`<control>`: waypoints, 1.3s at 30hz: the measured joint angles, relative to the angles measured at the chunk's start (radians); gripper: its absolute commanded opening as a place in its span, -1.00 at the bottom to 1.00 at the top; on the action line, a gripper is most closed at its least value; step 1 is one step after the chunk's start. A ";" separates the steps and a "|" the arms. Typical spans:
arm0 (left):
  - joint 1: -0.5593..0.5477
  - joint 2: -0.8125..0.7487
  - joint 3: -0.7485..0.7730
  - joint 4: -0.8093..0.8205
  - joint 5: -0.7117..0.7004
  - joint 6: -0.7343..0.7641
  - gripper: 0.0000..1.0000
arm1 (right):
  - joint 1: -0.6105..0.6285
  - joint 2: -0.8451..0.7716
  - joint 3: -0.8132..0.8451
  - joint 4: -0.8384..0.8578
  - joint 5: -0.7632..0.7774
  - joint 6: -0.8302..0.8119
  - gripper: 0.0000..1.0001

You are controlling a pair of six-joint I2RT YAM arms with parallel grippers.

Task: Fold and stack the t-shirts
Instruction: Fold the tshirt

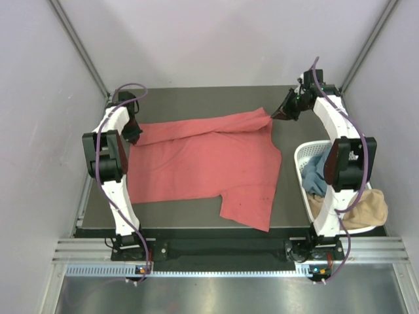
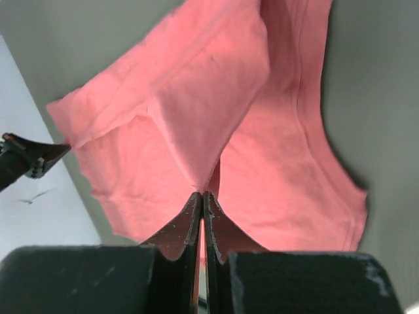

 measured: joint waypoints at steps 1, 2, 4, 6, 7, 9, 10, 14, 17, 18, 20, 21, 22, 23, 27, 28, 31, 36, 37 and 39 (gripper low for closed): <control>0.000 0.000 0.000 0.000 0.000 0.000 -1.00 | 0.000 -0.013 -0.018 0.001 -0.002 0.013 -1.00; 0.000 0.000 0.000 -0.001 0.000 0.000 -1.00 | 0.000 -0.031 -0.044 0.000 -0.007 0.032 -1.00; 0.000 0.000 0.000 -0.003 -0.003 0.000 -1.00 | 0.000 -0.058 -0.078 0.003 -0.013 0.067 -1.00; 0.000 0.000 0.000 -0.008 -0.007 0.000 -1.00 | -0.002 -0.085 -0.108 0.010 -0.016 0.098 -1.00; 0.000 0.000 0.000 -0.010 -0.009 0.000 -1.00 | -0.002 -0.097 -0.119 0.014 -0.017 0.111 -1.00; 0.000 0.000 0.000 -0.014 -0.017 0.000 -1.00 | -0.005 -0.119 -0.134 0.023 -0.014 0.129 -1.00; 0.000 0.000 0.000 -0.017 -0.019 0.000 -1.00 | -0.007 -0.131 -0.143 0.030 -0.013 0.130 -1.00; 0.000 0.000 0.000 -0.023 -0.028 0.000 -1.00 | -0.016 -0.157 -0.196 0.048 0.003 0.127 -1.00; 0.000 0.000 0.000 -0.026 -0.033 0.000 -1.00 | -0.021 -0.157 -0.245 0.050 0.024 0.103 -1.00; 0.000 0.000 0.000 -0.027 -0.033 0.000 -1.00 | -0.021 -0.157 -0.262 0.048 0.031 0.091 -1.00; 0.000 0.000 0.000 -0.029 -0.033 0.000 -1.00 | -0.021 -0.155 -0.281 0.046 0.035 0.076 -1.00; 0.000 0.001 0.000 -0.031 -0.033 0.000 -1.00 | -0.022 -0.155 -0.289 0.047 0.035 0.069 -1.00; 0.000 0.003 0.000 -0.033 -0.033 -0.001 -1.00 | -0.022 -0.155 -0.295 0.049 0.035 0.064 -1.00; 0.000 0.006 0.002 -0.035 -0.033 -0.001 -1.00 | -0.022 -0.155 -0.301 0.051 0.035 0.058 -1.00; 0.000 0.032 0.005 -0.039 -0.033 -0.004 -1.00 | -0.022 -0.156 -0.338 0.062 0.038 0.043 -1.00; 0.000 0.039 0.005 -0.040 -0.034 -0.004 -1.00 | -0.022 -0.157 -0.349 0.063 0.039 0.040 -1.00; 0.000 0.040 0.006 -0.041 -0.034 -0.005 -1.00 | -0.022 -0.163 -0.383 0.072 0.039 0.035 -1.00; 0.000 0.040 0.006 -0.041 -0.038 -0.008 -1.00 | -0.021 -0.183 -0.433 0.087 0.036 0.031 -1.00; 0.000 0.040 0.006 -0.041 -0.039 -0.009 -1.00 | -0.021 -0.185 -0.437 0.091 0.035 0.031 -1.00; 0.000 0.040 0.006 -0.041 -0.040 -0.012 -1.00 | -0.019 -0.189 -0.438 0.094 0.034 0.032 -1.00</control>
